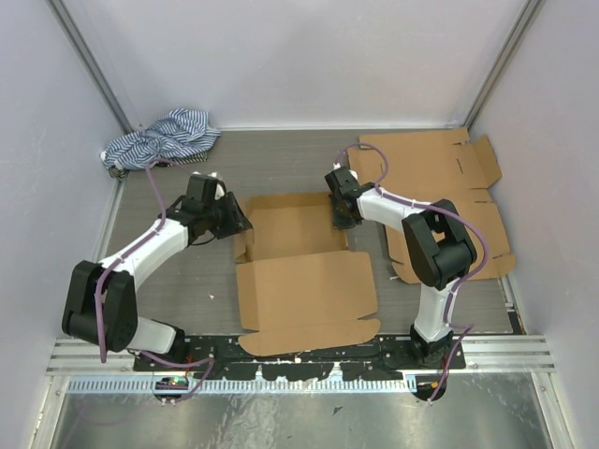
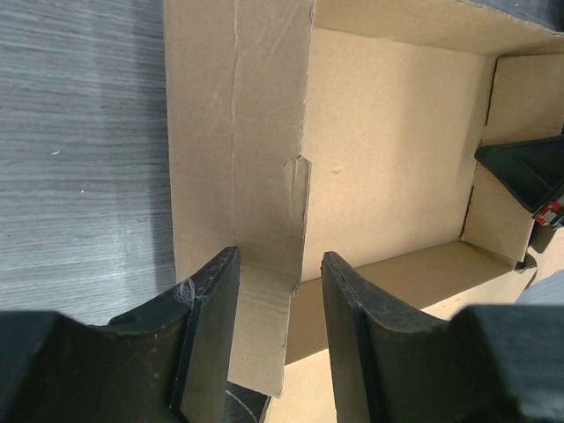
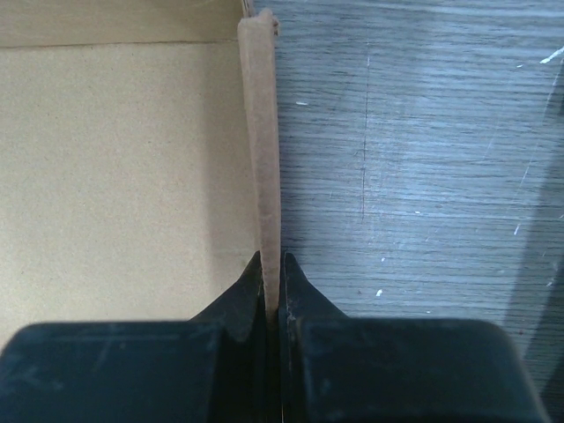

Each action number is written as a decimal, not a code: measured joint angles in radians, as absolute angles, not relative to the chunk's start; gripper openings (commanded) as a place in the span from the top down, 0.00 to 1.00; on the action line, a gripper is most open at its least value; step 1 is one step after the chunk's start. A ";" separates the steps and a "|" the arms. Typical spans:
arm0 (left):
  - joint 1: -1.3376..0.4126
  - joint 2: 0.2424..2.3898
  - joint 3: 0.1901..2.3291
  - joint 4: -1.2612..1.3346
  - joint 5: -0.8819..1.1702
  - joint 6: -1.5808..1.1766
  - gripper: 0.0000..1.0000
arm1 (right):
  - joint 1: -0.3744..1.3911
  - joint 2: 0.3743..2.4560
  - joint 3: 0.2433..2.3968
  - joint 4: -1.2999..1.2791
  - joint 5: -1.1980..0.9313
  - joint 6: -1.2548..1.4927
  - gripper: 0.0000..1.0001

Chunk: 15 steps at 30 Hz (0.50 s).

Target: Fold the paper box

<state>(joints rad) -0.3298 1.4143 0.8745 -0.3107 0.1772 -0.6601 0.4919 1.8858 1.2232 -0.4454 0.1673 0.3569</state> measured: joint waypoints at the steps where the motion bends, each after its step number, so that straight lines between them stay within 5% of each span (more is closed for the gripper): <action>1: -0.330 1.414 0.875 -0.303 0.179 -0.660 0.51 | 0.492 1.886 1.223 -0.445 0.167 0.357 0.99; 15: -0.312 1.302 0.874 -0.290 0.129 -0.644 0.51 | 0.492 1.886 1.223 -0.445 0.167 0.353 0.99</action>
